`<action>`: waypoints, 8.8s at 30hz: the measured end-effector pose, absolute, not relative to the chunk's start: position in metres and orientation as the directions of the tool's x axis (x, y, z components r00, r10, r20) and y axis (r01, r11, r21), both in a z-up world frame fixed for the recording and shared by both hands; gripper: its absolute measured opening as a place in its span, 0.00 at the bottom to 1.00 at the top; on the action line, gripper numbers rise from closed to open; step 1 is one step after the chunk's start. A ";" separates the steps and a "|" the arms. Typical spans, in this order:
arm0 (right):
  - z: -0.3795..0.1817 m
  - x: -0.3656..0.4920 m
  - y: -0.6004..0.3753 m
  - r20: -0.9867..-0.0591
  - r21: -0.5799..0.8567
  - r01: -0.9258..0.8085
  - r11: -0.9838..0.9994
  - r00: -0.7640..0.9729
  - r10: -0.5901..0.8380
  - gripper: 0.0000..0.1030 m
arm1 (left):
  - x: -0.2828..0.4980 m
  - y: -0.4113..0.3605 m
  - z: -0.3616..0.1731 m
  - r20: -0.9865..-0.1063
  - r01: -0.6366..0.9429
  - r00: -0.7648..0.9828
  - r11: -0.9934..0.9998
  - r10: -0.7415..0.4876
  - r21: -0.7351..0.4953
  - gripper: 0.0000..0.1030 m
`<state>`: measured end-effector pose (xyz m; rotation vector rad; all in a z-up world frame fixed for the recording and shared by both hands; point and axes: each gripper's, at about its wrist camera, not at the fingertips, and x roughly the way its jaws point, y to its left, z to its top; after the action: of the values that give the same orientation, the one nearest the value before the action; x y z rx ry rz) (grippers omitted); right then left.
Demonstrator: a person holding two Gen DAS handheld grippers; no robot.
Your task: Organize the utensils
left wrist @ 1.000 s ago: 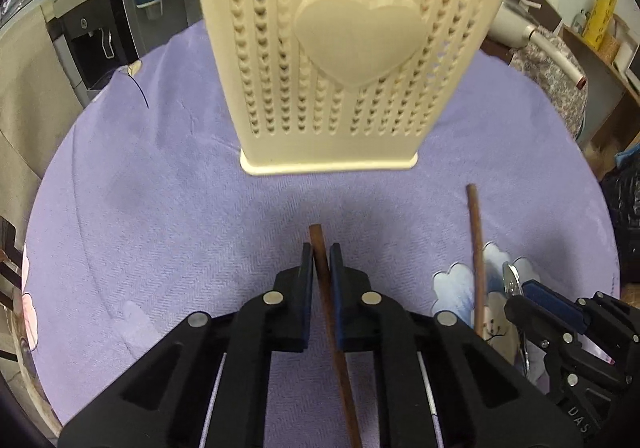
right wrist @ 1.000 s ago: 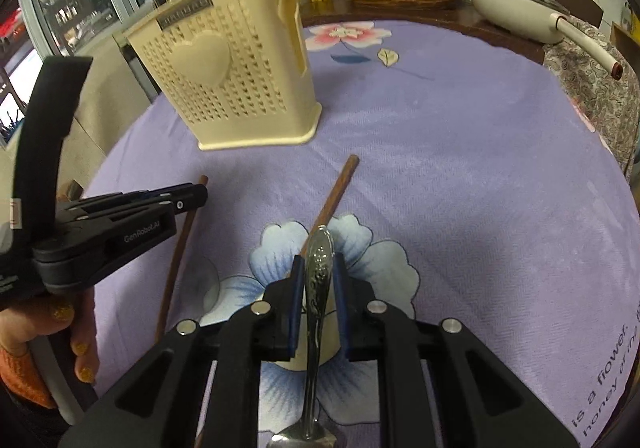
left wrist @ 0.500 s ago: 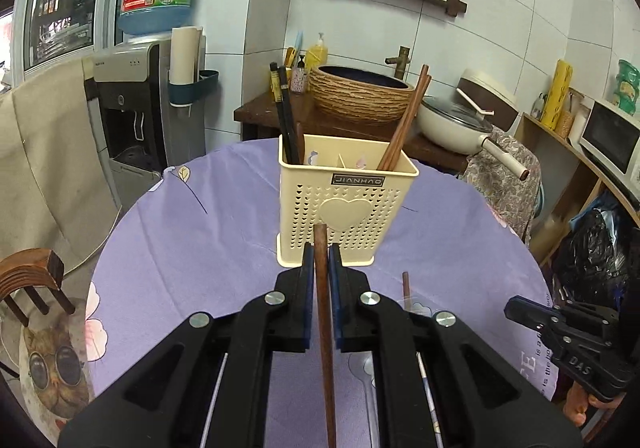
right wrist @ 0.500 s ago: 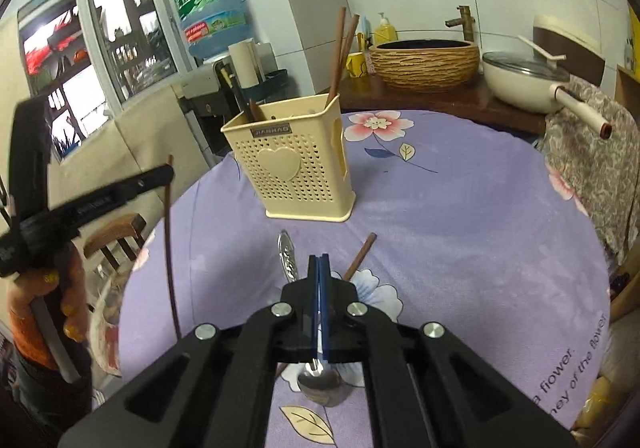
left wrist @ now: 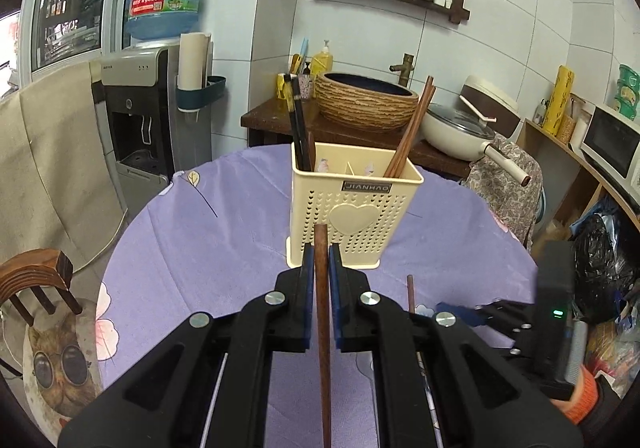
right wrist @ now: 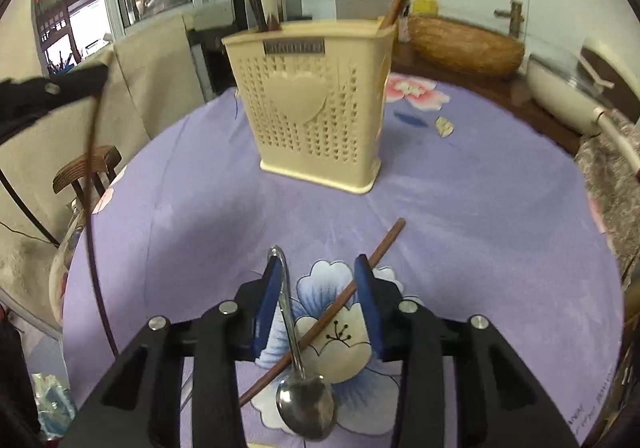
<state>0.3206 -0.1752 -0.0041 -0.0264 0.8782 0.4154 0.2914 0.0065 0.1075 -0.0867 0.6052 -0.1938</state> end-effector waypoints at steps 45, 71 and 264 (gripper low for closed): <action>0.063 0.262 -0.142 -0.630 0.142 -0.411 0.900 0.664 0.403 0.33 | 0.269 0.026 0.121 -0.507 0.161 0.832 0.973 -0.225 -0.166 0.07; 0.074 0.249 -0.151 -0.603 0.171 -0.404 0.898 0.678 0.420 0.32 | 0.370 0.036 0.022 -0.710 -0.029 0.704 0.998 -0.022 -0.059 0.74; -0.018 0.306 -0.252 -0.783 0.042 -0.304 0.952 0.582 0.220 0.02 | 0.279 0.003 0.029 -0.577 0.146 0.773 0.959 -0.265 -0.245 0.79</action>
<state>0.3062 -0.2520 -0.0181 -0.0998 0.8995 0.3066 0.2786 0.0025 0.0290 -0.1906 0.6510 -0.2237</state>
